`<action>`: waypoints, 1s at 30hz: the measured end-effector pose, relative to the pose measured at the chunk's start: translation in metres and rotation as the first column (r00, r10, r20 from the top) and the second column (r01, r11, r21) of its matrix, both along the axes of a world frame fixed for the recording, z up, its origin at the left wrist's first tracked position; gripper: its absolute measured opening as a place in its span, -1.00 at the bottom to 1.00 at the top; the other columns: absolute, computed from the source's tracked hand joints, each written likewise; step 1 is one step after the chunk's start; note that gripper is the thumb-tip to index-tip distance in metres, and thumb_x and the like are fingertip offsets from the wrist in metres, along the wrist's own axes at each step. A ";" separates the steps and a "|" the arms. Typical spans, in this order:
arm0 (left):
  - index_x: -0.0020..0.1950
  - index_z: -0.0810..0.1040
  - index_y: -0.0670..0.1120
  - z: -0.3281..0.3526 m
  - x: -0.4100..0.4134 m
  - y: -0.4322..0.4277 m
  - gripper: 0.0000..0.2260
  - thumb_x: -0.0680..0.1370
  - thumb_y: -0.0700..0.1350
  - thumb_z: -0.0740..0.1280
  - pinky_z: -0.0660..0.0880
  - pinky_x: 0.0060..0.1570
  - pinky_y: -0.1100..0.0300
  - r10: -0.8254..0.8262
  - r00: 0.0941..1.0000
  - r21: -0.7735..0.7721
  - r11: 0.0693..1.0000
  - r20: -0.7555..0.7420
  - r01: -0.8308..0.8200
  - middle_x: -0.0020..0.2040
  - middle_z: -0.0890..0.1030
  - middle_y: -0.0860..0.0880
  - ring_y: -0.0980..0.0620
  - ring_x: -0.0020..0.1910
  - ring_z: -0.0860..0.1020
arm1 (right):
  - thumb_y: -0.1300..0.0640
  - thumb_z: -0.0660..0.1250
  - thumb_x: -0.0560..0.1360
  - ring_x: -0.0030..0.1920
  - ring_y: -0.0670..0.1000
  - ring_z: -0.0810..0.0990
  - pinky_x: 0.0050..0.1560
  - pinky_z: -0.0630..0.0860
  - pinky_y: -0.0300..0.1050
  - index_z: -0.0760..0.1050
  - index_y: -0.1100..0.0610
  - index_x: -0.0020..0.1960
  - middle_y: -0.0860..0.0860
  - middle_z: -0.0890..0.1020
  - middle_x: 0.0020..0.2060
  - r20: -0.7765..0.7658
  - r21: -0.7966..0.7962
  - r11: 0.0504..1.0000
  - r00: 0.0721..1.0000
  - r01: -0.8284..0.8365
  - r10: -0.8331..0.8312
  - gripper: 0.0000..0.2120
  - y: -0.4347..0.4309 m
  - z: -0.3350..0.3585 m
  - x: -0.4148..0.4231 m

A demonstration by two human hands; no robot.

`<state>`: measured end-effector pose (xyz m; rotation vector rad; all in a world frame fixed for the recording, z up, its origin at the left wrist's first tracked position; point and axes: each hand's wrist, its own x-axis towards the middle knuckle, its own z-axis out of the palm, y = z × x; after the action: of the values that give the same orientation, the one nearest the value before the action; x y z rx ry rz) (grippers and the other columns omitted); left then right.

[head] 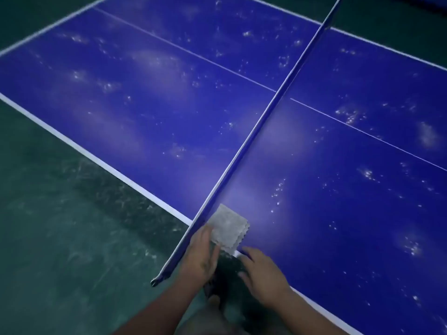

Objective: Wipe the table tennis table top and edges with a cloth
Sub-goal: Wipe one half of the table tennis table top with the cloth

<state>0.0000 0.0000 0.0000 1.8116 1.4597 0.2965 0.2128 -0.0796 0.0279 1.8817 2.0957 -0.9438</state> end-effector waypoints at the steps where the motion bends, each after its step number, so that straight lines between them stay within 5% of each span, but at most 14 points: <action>1: 0.68 0.32 -0.11 -0.004 0.000 0.005 -0.43 0.71 0.11 0.25 0.12 0.59 0.25 0.012 1.000 -0.007 1.000 0.010 -0.012 0.64 0.37 -0.10 -0.06 0.64 0.31 | -0.06 0.27 0.66 0.53 0.13 0.42 0.47 0.46 0.03 0.42 0.02 0.55 0.01 0.38 0.57 -0.022 0.057 0.998 1.000 0.011 -0.009 -0.52 0.011 -0.010 -0.006; 5: 0.74 0.21 0.01 -0.008 0.000 0.015 -0.43 0.75 0.10 0.24 0.04 0.63 0.28 0.044 0.999 -0.061 0.997 0.014 -0.043 0.74 0.15 0.09 0.14 0.70 0.14 | -0.04 0.20 0.65 0.60 0.16 0.38 0.55 0.42 0.12 0.44 0.06 0.55 0.08 0.36 0.63 -0.006 0.232 0.973 1.000 -0.005 0.006 -0.50 0.051 -0.038 -0.032; 10: 0.76 0.16 0.11 -0.021 -0.004 0.011 -0.43 0.76 0.10 0.24 0.14 0.63 0.24 0.039 0.996 -0.030 0.999 0.083 -0.037 0.73 0.15 0.19 0.28 0.68 0.12 | -0.01 0.05 0.72 0.74 0.09 -0.09 0.70 -0.06 0.15 0.07 0.10 0.74 0.07 -0.01 0.74 0.040 0.299 0.946 0.992 -0.123 0.116 -0.39 0.087 -0.066 -0.047; 15: 0.76 0.17 0.02 -0.036 0.002 0.012 -0.40 0.74 0.13 0.21 0.21 0.64 0.19 0.046 0.997 -0.029 0.999 0.062 -0.044 0.73 0.20 0.09 0.22 0.69 0.16 | -0.10 -0.11 0.79 0.74 0.12 -0.09 0.67 0.10 0.25 0.03 0.11 0.75 0.09 -0.03 0.74 0.034 0.324 0.932 0.986 -0.165 0.163 -0.41 0.100 -0.095 -0.031; 18: 0.75 0.10 0.06 -0.041 0.014 0.019 -0.41 0.74 0.16 0.15 0.09 0.63 0.29 0.048 0.998 -0.029 0.998 0.044 -0.047 0.73 0.12 0.16 0.26 0.69 0.10 | -0.11 -0.02 0.79 0.74 0.12 -0.07 0.67 0.14 0.26 0.04 0.08 0.75 0.07 -0.02 0.74 0.048 0.372 0.910 0.983 -0.184 0.179 -0.41 0.117 -0.103 -0.004; 25: 0.75 0.15 -0.05 -0.063 0.034 0.030 -0.38 0.75 0.21 0.05 0.08 0.64 0.24 0.041 0.998 0.015 0.999 -0.051 -0.040 0.77 0.09 0.09 0.22 0.72 0.03 | -0.08 -0.01 0.78 0.74 0.14 -0.12 0.71 -0.06 0.23 0.01 0.06 0.75 0.10 -0.02 0.74 0.081 0.395 0.896 0.963 0.205 -0.256 -0.42 0.165 -0.109 0.022; 30: 0.74 0.15 -0.05 -0.083 0.032 0.025 -0.42 0.75 0.10 0.17 0.23 0.67 -0.01 0.082 0.993 0.048 0.995 0.088 -0.087 0.75 0.19 0.02 0.06 0.72 0.18 | -0.15 0.17 0.73 0.73 0.19 -0.08 0.69 0.01 0.26 0.05 0.06 0.75 0.13 0.00 0.74 0.028 0.384 0.917 0.994 -0.107 0.104 -0.32 0.088 -0.109 -0.005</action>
<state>0.0318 0.0247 -0.0829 1.7585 1.4830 0.4528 0.2079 0.0082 -0.0807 1.9035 2.4962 -0.5265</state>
